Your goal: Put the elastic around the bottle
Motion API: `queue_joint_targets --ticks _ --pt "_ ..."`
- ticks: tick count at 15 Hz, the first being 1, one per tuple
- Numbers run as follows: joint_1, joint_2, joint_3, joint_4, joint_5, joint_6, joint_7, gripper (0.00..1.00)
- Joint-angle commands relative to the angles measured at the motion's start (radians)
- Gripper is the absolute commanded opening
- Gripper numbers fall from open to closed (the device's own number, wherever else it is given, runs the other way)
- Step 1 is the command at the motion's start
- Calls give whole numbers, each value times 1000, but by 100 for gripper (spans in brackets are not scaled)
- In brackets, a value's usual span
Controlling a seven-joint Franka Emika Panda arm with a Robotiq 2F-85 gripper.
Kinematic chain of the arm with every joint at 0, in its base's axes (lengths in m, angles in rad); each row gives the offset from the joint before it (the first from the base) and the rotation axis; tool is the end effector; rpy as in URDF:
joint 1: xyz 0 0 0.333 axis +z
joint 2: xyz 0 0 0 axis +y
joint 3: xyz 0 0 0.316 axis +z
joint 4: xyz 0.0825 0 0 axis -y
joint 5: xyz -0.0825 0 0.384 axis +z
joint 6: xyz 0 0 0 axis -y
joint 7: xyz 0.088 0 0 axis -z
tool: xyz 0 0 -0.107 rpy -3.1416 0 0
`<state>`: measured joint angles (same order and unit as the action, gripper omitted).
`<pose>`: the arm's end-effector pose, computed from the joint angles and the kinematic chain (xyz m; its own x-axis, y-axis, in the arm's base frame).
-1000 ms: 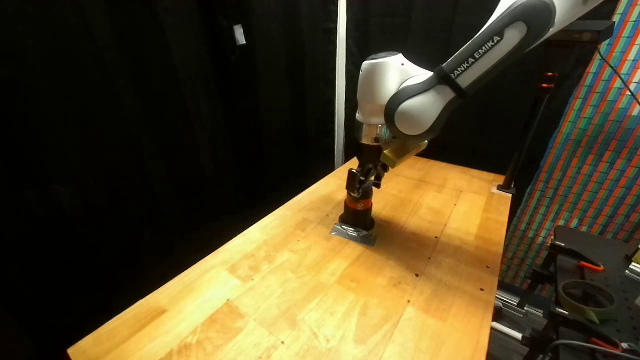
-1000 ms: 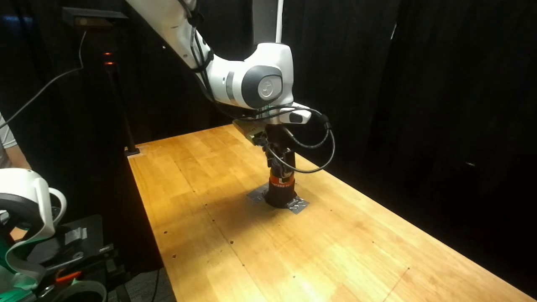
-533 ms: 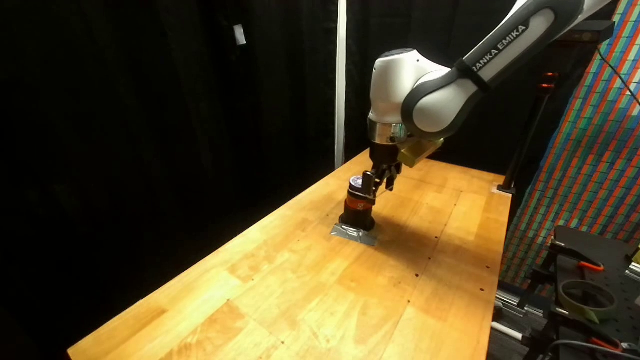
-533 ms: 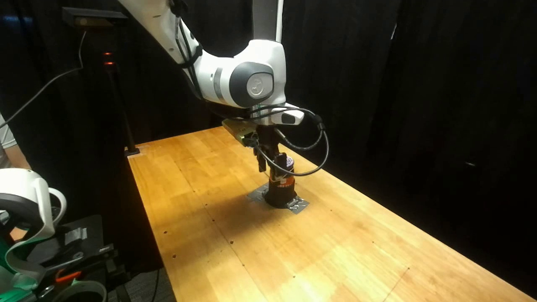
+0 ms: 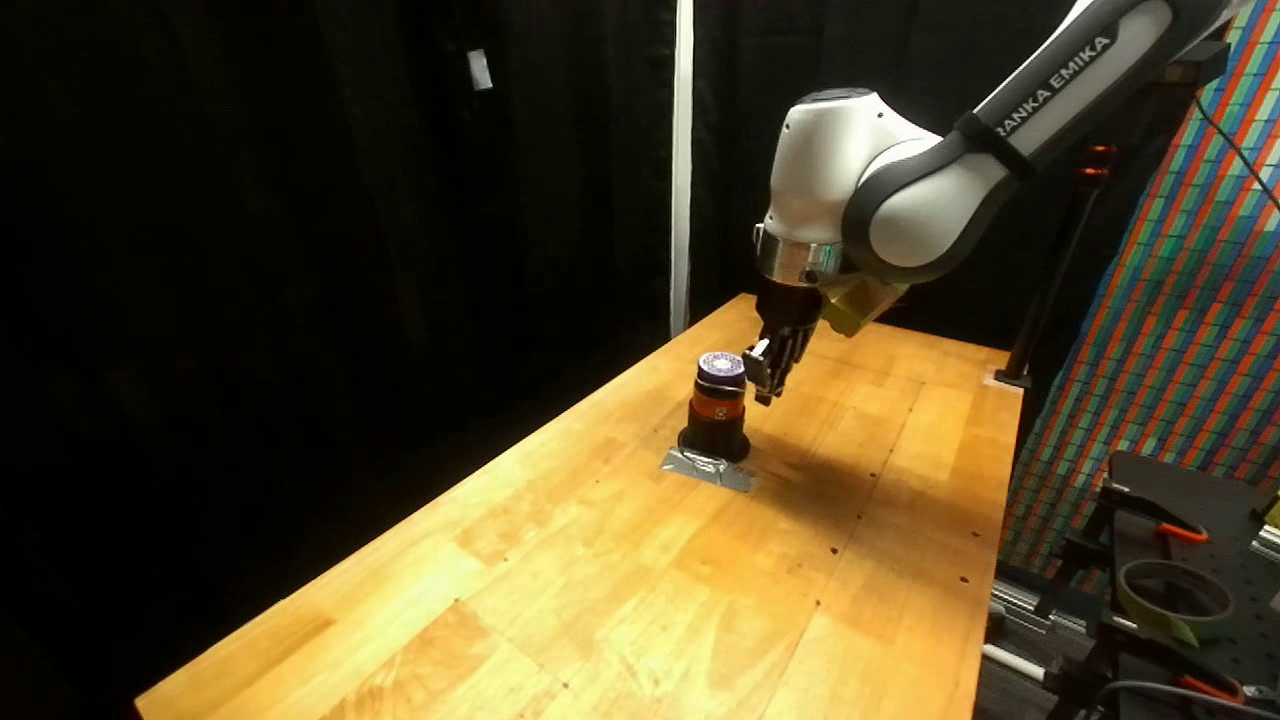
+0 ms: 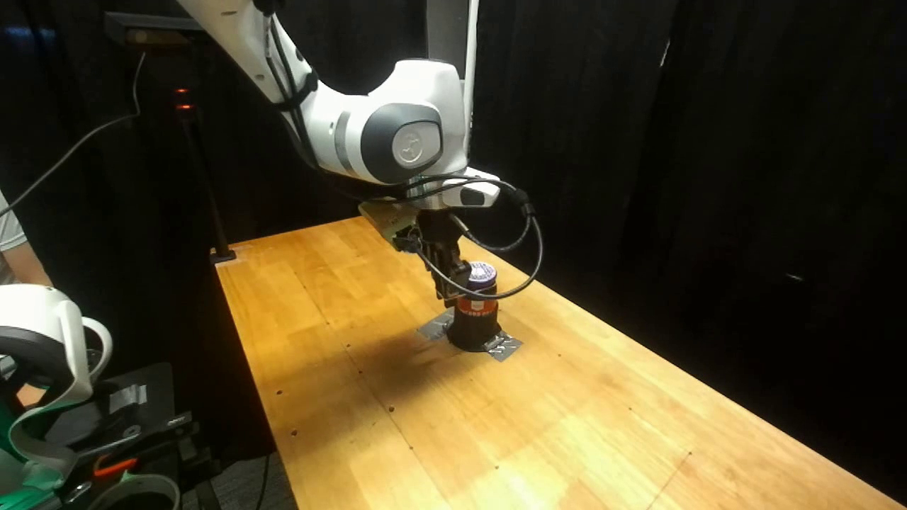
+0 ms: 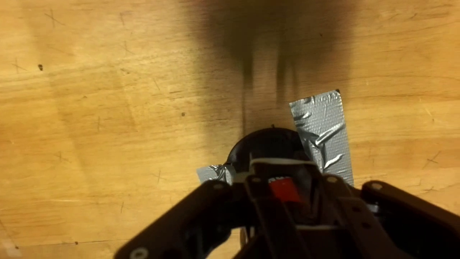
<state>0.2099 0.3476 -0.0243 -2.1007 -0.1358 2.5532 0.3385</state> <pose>0.5821 0.1115 0.2621 0.9915 -0.0381 0.1248 -0.0454 -0.9974 0.0565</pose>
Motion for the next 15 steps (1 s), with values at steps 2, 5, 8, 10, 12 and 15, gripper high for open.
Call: queue_joint_targets --ticks 2,5,8,10,12,15 --pt "0 -83 0 -152 -38 240 -2 0" --pt "18 -78 -29 -206 -74 407 9 0" --pt "38 -69 -68 -254 -122 547 29 0" --pt "65 -65 -112 -284 -151 629 45 0" --pt "104 -71 -164 -322 -166 716 50 0" --pt "109 -78 -159 -384 -146 821 19 0"
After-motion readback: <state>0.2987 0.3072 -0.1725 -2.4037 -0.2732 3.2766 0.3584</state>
